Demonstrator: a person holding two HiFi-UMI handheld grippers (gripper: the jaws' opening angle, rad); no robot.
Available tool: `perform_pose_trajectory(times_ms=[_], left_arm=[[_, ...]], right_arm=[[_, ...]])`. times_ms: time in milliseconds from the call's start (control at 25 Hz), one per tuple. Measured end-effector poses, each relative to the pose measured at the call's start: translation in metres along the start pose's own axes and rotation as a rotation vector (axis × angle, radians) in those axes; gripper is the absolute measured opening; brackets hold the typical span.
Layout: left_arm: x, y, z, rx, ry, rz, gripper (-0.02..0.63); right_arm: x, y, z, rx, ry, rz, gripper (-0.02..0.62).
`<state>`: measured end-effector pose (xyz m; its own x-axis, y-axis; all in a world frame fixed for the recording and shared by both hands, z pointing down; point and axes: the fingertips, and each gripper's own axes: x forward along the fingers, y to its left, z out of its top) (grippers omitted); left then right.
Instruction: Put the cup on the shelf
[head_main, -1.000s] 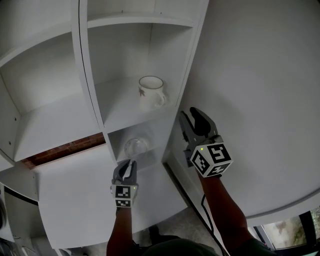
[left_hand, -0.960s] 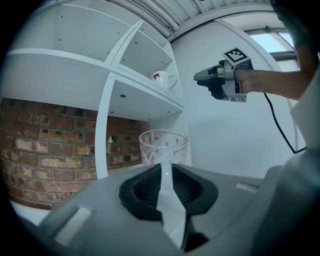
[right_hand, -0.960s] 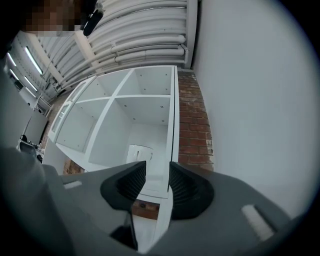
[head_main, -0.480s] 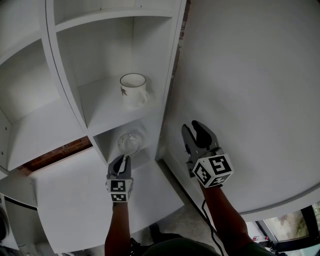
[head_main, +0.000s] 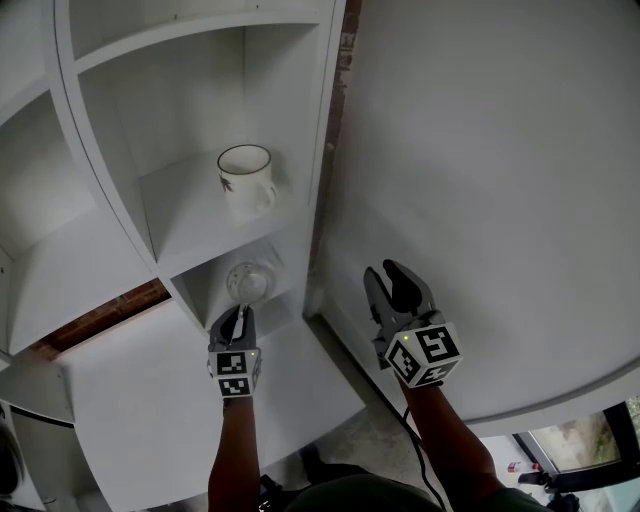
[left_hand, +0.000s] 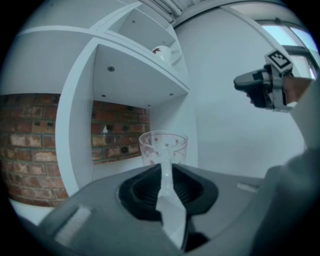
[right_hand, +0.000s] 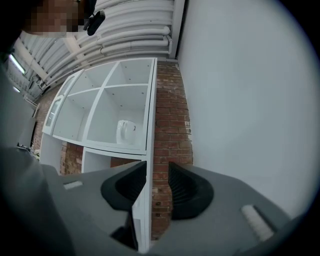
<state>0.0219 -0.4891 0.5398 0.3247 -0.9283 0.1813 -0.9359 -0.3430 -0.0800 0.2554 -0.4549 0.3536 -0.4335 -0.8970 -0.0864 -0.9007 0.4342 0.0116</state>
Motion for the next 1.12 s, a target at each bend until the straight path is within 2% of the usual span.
perform_pose_trajectory(times_ms=[400,560,800,960,1120], left_arm=[[0.016,0.011,0.001,-0.003,0.02,0.032,0.059],[0.026,0.01,0.01,0.012,0.002,0.025,0.06],[0.037,0.014,0.008,0.048,0.029,0.012,0.066],[0.029,0.008,0.021,0.08,-0.025,-0.011,0.118],[0.014,0.006,0.032,0.102,-0.039,-0.015,0.16]], right_arm=[[-0.007,-0.002,-0.025,0.022,0.047,-0.016,0.14],[-0.008,-0.003,-0.034,0.029,0.062,-0.024,0.137],[-0.011,-0.001,-0.047,0.045,0.083,-0.032,0.137],[-0.012,0.007,-0.05,0.053,0.09,-0.027,0.135],[-0.014,0.02,-0.052,0.058,0.092,-0.014,0.135]])
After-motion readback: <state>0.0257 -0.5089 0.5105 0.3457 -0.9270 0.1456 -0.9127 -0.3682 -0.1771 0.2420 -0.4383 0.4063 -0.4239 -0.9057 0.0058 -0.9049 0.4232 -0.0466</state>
